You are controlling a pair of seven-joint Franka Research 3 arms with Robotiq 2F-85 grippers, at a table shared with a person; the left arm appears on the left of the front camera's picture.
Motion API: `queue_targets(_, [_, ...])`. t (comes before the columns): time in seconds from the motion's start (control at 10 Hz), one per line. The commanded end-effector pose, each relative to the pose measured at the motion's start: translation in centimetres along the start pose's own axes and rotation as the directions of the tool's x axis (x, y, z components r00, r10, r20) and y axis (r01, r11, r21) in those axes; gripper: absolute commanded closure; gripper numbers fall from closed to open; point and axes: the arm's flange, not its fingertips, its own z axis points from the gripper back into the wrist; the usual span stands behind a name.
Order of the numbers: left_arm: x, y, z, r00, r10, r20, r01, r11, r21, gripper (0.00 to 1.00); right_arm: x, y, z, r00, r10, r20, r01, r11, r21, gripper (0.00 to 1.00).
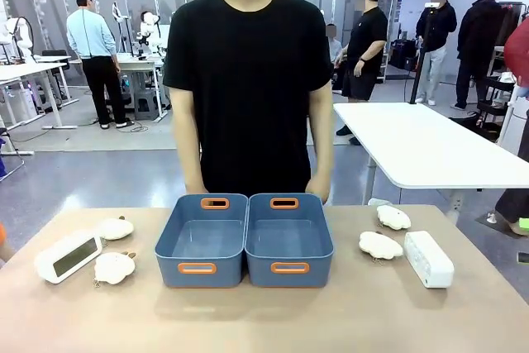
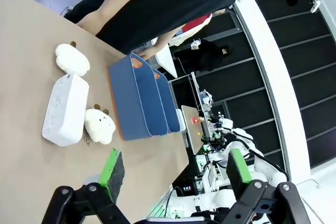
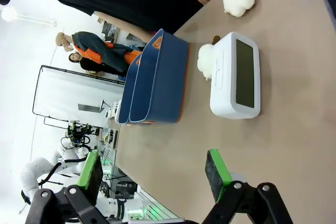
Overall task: Sort the digital clocks into the basket.
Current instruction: Pick up the Digital clock from the table and place it into the empty Plastic storage basket.
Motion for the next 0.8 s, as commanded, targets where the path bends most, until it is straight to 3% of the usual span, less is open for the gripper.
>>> queue_targets(0.0, [-0.19,-0.09,0.04,1.000,0.000,-0.018,0.000,1.000,0.006,0.00,-0.05,-0.06,-0.26,1.000,0.001,-0.012,-0.001,1.000,0.011,0.00])
queue_targets(0.7, [-0.19,-0.09,0.04,1.000,0.000,-0.018,0.000,1.000,0.006,0.00,-0.05,-0.06,-0.26,1.000,0.001,-0.012,-0.001,1.000,0.011,0.00])
